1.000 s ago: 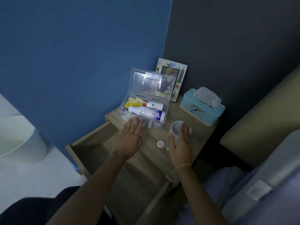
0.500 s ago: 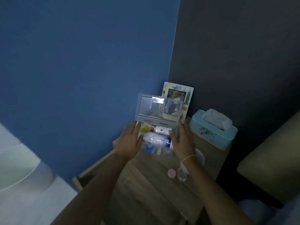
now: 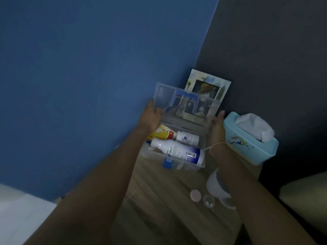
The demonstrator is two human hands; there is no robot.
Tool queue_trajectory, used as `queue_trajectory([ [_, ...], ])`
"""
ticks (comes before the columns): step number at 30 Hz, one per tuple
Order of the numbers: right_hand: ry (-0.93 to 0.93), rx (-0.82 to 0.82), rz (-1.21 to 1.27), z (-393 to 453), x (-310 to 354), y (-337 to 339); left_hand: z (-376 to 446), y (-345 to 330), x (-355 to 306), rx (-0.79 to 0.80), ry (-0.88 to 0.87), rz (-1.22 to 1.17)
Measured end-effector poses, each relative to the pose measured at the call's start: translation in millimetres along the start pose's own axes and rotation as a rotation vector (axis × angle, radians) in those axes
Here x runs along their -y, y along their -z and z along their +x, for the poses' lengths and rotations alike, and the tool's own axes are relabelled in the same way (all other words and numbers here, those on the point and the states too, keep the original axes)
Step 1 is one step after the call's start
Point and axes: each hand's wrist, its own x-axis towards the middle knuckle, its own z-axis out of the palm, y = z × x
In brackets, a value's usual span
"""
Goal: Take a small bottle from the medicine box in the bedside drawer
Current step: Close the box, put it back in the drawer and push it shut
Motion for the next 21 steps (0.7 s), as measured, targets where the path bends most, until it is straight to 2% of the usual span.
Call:
queue_trajectory([
  [3,-0.058,0.094,0.107,-6.0,3.2,15.1,-16.2,6.5,1.0,-0.041,0.022,-0.124],
  [6,-0.100,0.153,0.125,-18.5,8.1,28.1,-29.2,17.8,-0.3,-0.099,0.172,-0.343],
  [9,-0.117,0.207,0.089,-34.2,11.7,40.7,-50.4,32.6,1.8,-0.034,0.199,-0.481],
  [13,-0.033,0.217,-0.125,-61.1,6.2,48.8,-81.9,38.7,12.6,0.037,0.212,-0.265],
  [15,0.047,0.255,-0.360,-74.4,1.0,47.2,-93.5,34.3,18.3,0.008,0.182,-0.200],
  [17,0.200,0.313,-0.643,-84.5,-3.4,46.0,-104.7,30.8,18.3,-0.001,0.122,-0.137],
  [19,0.343,0.374,-0.845,-92.2,-5.7,45.3,-110.0,29.0,20.6,0.042,0.061,-0.010],
  [21,0.368,0.451,-1.019,-94.6,-10.5,45.0,-114.7,26.1,25.7,0.091,-0.004,0.172],
])
